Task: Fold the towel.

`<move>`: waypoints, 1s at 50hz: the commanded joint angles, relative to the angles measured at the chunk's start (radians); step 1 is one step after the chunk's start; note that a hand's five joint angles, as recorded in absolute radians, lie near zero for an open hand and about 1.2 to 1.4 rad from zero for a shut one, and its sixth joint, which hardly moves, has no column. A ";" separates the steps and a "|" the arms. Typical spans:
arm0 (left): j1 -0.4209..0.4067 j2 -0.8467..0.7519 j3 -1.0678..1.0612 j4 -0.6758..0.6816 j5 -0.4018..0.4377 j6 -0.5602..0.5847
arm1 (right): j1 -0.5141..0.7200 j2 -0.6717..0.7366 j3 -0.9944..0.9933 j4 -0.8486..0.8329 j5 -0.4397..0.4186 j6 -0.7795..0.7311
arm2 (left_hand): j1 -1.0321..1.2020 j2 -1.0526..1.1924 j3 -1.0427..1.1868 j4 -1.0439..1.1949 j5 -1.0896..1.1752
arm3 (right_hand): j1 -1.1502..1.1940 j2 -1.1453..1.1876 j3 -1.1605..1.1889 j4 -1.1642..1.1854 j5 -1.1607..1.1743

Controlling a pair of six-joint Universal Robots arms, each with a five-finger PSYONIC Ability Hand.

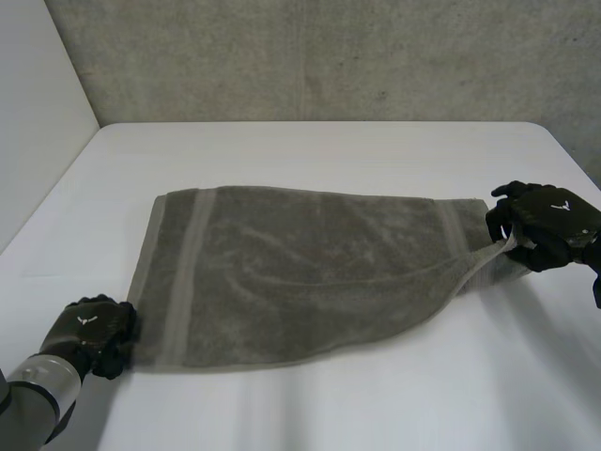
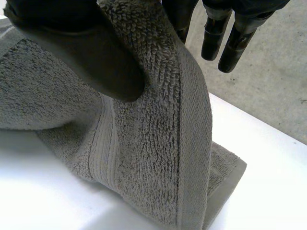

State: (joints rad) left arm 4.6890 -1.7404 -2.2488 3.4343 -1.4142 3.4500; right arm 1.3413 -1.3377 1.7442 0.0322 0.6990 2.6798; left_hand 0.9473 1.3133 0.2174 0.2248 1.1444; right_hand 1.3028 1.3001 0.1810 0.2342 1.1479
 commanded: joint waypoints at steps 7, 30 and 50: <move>-0.012 0.087 0.040 -0.012 -0.011 -0.014 | -0.001 -0.003 0.000 0.002 0.001 0.000 | 0.449 0.083 -0.043 -0.050 0.077 | 0.093 0.096 -0.007 -0.060 0.074; -0.027 0.156 0.104 -0.069 0.003 -0.086 | -0.145 -0.113 -0.019 0.077 -0.052 -0.017 | 0.449 0.083 -0.043 -0.050 0.077 | 0.093 0.096 -0.007 -0.060 0.074; -0.099 0.075 0.032 -0.083 0.015 -0.077 | -0.126 -0.081 -0.012 0.075 -0.053 -0.046 | -0.402 -0.768 -0.043 -0.050 -0.774 | 0.093 0.096 -0.007 -0.060 0.074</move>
State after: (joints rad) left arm 4.6155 -1.6627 -2.1996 3.3484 -1.4061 3.3719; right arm 1.2127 -1.4322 1.7518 0.1100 0.6327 2.6287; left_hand 0.5991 0.5887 0.2174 0.2248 0.3839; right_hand 1.3029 1.3001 0.1810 0.2342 1.1470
